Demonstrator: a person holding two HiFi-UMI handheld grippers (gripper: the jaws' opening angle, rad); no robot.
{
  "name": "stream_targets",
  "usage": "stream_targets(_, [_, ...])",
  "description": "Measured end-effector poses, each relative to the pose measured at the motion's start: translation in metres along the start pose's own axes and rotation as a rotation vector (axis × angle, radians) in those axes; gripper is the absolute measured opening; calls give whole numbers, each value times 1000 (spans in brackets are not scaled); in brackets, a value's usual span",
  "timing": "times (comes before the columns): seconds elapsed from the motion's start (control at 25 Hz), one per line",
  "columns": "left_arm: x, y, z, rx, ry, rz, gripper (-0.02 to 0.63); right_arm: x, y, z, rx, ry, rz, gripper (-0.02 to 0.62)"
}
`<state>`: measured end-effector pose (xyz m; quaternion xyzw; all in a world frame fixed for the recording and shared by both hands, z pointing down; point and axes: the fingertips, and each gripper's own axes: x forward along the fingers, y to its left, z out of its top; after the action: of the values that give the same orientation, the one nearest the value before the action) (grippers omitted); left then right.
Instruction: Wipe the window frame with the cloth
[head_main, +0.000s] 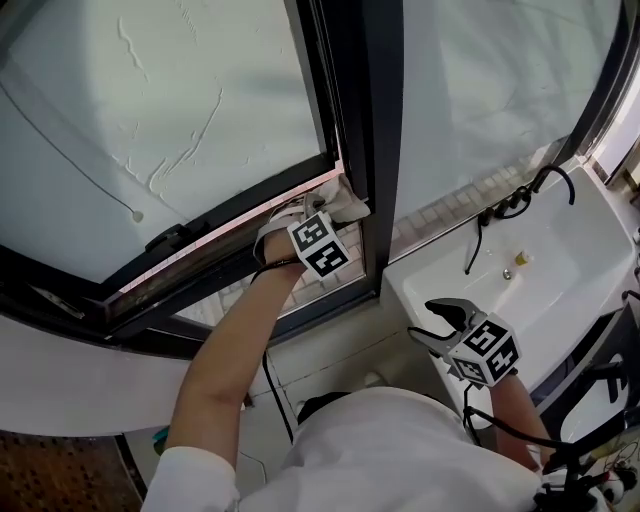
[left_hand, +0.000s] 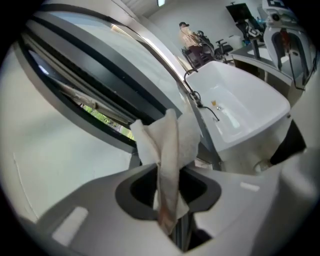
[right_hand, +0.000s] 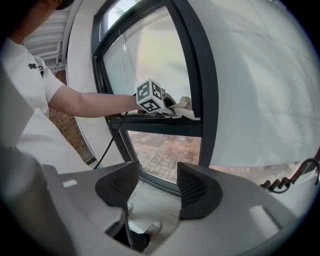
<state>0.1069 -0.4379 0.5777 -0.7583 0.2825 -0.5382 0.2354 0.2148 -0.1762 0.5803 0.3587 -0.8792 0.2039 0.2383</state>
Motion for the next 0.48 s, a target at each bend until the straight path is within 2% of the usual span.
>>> stream_targets(0.16, [4, -11, 7, 145, 63, -5, 120, -3, -4, -5, 8, -8, 2, 242])
stream_targets(0.28, [3, -23, 15, 235, 63, -13, 120, -2, -6, -5, 10, -17, 4, 242])
stream_targets(0.36, [-2, -35, 21, 231, 34, -63, 120, -1, -5, -4, 9, -23, 10, 242])
stream_targets(0.48, [-15, -52, 32, 173, -39, -159, 118, 2, -5, -3, 8, -29, 14, 242])
